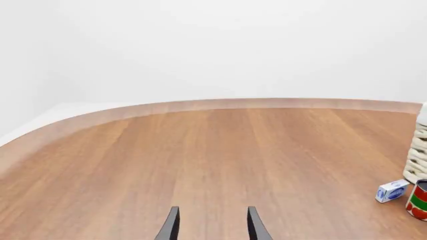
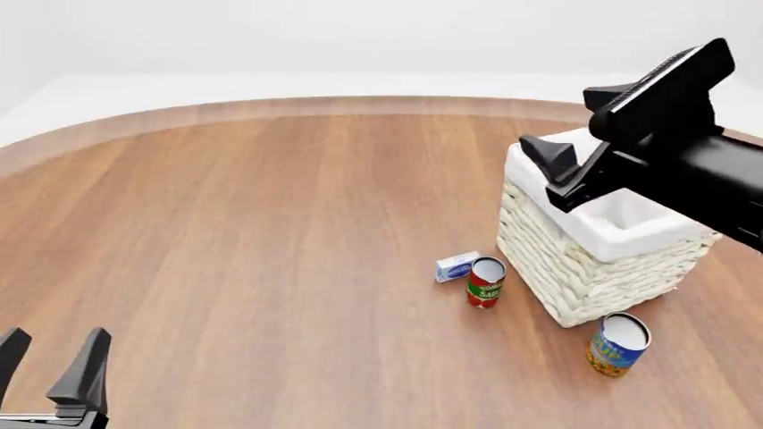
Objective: Pick up the alphabet soup and the cream cheese box, and put them in the basket.
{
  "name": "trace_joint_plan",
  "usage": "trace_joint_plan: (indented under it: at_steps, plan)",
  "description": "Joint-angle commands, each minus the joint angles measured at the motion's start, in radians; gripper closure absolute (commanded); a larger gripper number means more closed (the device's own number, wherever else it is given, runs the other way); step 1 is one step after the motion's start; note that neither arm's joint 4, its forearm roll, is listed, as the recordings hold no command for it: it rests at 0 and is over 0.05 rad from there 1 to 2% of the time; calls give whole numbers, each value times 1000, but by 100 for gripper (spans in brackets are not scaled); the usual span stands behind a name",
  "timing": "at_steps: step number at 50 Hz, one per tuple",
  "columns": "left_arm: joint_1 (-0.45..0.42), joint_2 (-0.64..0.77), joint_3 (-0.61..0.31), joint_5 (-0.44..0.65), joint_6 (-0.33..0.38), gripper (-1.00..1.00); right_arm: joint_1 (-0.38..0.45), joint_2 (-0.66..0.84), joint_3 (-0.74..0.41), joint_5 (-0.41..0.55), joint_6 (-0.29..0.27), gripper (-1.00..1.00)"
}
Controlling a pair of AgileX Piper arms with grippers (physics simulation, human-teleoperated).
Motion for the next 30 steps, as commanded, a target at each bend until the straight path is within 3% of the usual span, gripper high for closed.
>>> trace_joint_plan:
  at_steps: [1,24,30]
  plan:
    - [0,0,0,0,0,-100,75,102,-97,61,-89,-100]
    - [0,0,0,0,0,-100,65,230,-163,84,-185,-100]
    - [0,0,0,0,0,-100,85,246,-137,85,-225,-100]
